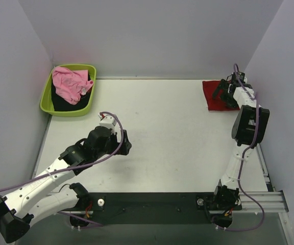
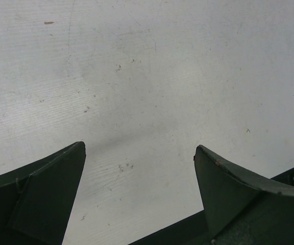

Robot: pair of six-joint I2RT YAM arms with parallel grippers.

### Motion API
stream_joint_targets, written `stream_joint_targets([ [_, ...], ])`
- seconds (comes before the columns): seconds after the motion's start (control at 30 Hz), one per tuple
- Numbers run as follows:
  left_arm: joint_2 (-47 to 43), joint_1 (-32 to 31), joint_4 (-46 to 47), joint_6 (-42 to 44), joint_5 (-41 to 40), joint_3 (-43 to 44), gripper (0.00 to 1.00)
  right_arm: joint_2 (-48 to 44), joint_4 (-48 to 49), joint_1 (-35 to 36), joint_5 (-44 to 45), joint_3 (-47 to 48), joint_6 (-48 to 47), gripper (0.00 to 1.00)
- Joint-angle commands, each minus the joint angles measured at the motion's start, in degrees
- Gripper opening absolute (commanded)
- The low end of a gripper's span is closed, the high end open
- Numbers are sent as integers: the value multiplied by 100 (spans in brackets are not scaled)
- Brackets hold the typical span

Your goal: Fold and stack the t-shirts

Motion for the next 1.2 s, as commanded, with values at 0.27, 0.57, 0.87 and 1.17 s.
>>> stream_joint_targets([
  [0.27, -96, -38, -395, 336, -855, 776, 97, -3047, 3239, 1351, 1922, -3592, -57, 100],
  [0.57, 597, 909, -519, 713, -1173, 1472, 98, -4629, 3240, 3230, 2234, -4515, -278, 100],
  [0.87, 2475, 3940, -8, 1180, 497, 2851, 98, -6755, 3127, 5244, 2243, -5957, -94, 100],
  [1.17, 4857, 4401, 652, 757, 313, 4482, 98, -8006, 2468, 6994, 2444, -6529, 354, 100],
])
